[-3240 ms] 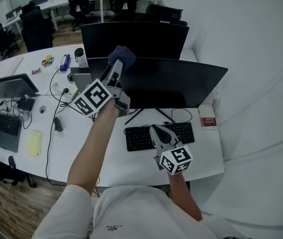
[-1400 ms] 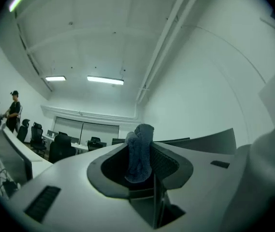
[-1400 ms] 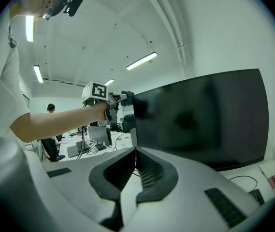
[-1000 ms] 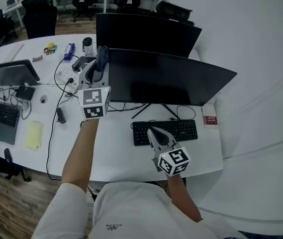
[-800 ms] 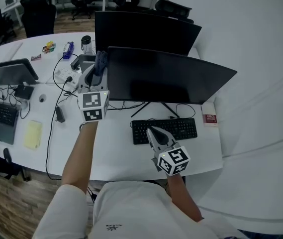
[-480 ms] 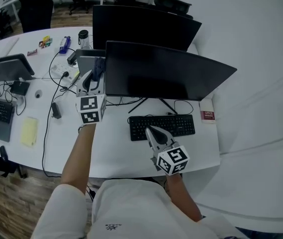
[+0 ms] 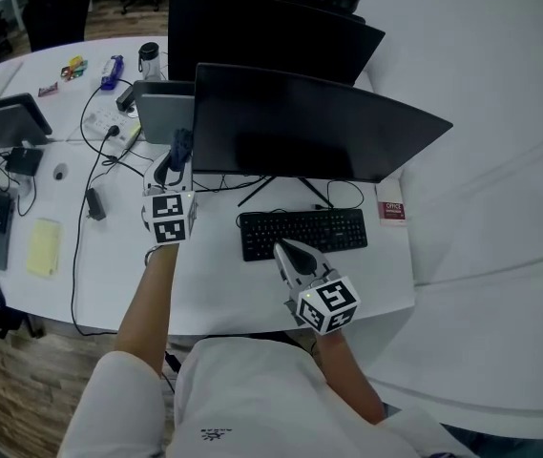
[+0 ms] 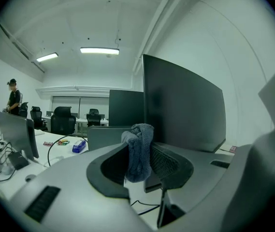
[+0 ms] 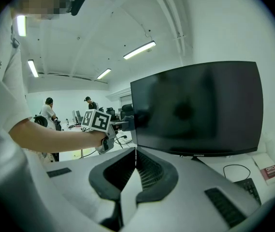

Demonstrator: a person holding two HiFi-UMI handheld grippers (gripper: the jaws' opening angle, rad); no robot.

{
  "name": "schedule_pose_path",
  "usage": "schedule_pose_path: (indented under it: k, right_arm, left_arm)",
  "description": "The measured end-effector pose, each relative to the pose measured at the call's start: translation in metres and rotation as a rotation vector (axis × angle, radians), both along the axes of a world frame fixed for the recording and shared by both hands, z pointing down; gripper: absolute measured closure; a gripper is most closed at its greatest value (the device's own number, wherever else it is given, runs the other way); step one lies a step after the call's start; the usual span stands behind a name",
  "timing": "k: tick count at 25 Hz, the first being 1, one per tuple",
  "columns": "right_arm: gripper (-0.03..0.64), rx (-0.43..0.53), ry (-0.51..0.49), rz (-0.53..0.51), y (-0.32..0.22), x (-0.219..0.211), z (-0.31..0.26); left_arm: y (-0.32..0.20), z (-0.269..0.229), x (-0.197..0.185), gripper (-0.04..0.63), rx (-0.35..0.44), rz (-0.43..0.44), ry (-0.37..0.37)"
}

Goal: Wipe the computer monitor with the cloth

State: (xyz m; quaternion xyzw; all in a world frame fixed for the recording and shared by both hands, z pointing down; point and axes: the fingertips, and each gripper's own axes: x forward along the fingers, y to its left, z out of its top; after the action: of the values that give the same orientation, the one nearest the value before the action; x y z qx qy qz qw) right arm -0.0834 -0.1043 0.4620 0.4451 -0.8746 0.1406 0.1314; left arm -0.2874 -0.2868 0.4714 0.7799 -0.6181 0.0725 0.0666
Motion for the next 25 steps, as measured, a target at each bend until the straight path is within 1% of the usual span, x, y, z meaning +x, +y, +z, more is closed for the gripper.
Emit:
schedule_pose_path:
  k: [7, 12, 15, 17, 21, 25]
  right_arm:
    - [0.597, -0.036, 0.01, 0.002, 0.004, -0.003, 0.012]
    - [0.597, -0.041, -0.06, -0.01, 0.008, -0.017, 0.013]
    - [0.597, -0.052, -0.064, -0.03, 0.014, -0.026, 0.016]
    - [0.597, -0.066, -0.058, -0.046, 0.018, -0.03, 0.02]
    - [0.597, -0.08, -0.061, -0.05, 0.023, -0.026, 0.023]
    - [0.597, -0.065, -0.073, -0.049, 0.025, -0.016, 0.017]
  left_arm:
    - [0.004, 0.046, 0.003, 0.463, -0.079, 0.009, 0.003]
    - [0.005, 0.077, 0.002, 0.463, -0.143, 0.009, 0.031]
    - [0.007, 0.092, 0.003, 0.463, -0.175, 0.009, 0.049]
    - [0.008, 0.101, 0.003, 0.463, -0.198, 0.003, 0.076]
    - [0.013, 0.116, 0.005, 0.463, -0.244, -0.027, 0.154]
    - [0.025, 0.12, 0.006, 0.463, -0.26, -0.055, 0.169]
